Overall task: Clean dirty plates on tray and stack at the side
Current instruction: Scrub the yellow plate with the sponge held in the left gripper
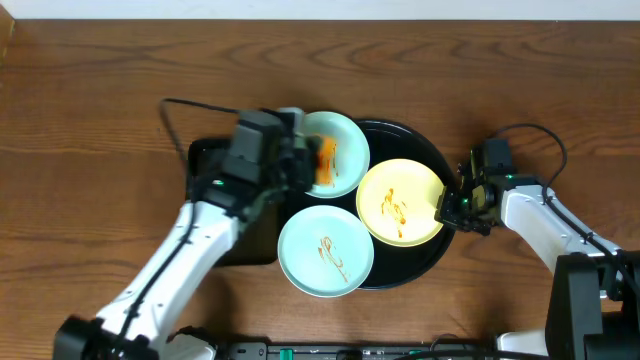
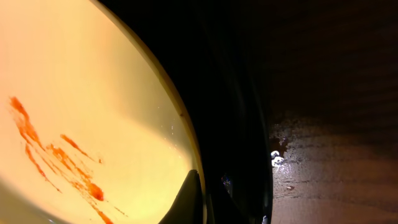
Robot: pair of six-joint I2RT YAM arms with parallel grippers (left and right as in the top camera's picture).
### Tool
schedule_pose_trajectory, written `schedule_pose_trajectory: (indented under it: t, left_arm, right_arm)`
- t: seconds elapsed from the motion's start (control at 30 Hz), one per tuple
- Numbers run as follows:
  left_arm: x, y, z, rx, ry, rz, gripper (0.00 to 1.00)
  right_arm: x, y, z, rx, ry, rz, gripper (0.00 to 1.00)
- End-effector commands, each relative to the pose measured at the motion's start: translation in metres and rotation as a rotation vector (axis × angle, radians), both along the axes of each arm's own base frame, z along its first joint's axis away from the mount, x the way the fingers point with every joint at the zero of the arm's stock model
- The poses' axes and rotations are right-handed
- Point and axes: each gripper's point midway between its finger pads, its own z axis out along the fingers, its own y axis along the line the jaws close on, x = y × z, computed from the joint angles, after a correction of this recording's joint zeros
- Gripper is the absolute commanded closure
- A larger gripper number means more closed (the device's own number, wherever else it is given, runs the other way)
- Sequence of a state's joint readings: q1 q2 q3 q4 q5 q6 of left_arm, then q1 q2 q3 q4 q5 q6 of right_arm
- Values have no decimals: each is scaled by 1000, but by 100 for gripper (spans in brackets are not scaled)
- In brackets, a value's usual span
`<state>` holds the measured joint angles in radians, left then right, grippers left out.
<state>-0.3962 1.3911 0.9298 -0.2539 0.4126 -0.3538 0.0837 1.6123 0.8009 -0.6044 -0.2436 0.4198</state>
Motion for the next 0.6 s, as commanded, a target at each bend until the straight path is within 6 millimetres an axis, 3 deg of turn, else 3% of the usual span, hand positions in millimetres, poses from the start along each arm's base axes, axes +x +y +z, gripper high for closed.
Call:
schedule_pose_trajectory:
  t: [0.0, 0.1, 0.23, 0.57]
  left_arm:
    - [-13, -56, 10, -102, 56, -100, 93]
    - [-16, -93, 8, -99, 72, -176, 93]
    - [-21, -124, -7, -109, 137, -196, 92]
    - [-68, -172, -86, -45, 343, -243, 92]
  right_arm:
    - [-6, 2, -3, 2, 11, 41, 99]
    - [-6, 2, -3, 2, 14, 41, 99]
    - [-8, 2, -3, 1, 20, 41, 99]
    - [-11, 2, -4, 1, 32, 41, 99]
